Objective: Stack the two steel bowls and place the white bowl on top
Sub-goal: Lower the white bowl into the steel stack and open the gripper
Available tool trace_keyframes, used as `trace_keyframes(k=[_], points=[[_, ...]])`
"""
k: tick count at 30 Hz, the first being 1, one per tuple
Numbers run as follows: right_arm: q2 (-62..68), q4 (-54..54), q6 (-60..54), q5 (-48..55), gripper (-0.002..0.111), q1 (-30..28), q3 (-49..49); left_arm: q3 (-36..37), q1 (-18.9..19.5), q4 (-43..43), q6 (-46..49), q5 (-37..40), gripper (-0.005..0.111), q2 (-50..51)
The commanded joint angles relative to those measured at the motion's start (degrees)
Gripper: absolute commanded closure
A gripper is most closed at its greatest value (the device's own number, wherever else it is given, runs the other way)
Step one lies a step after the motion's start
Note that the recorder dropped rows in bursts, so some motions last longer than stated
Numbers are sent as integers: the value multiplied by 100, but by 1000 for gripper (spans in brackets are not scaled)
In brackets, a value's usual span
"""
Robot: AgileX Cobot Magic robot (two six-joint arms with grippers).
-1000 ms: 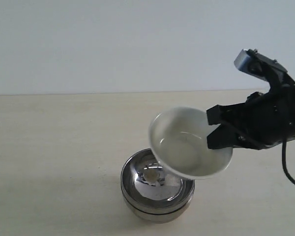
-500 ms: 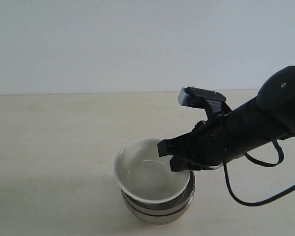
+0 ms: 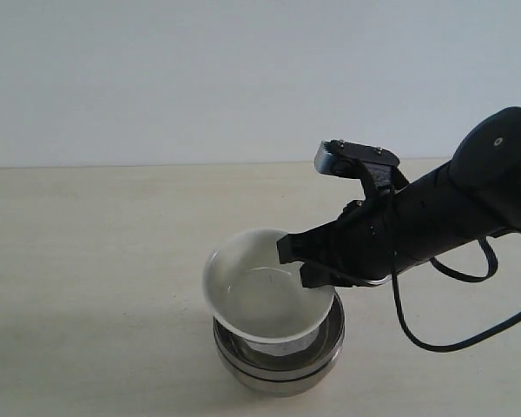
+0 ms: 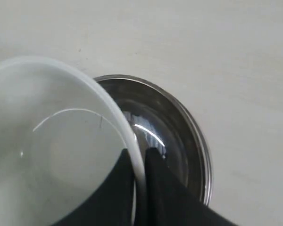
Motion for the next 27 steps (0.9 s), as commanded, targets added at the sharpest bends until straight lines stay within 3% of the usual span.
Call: trace_keyframes(k=[1, 20, 22, 27], points=[[-3, -66, -1, -42, 108, -1, -45, 17, -29, 0, -27, -41, 103, -18], [362, -139, 66, -92, 107, -1, -82, 17, -29, 0, -27, -41, 103, -18], [362, -139, 65, -92, 99, -1, -100, 17, -29, 0, -27, -41, 103, -18], [362, -129, 196, 191, 63, -1, -357, 17, -29, 0, -27, -41, 103, -18]])
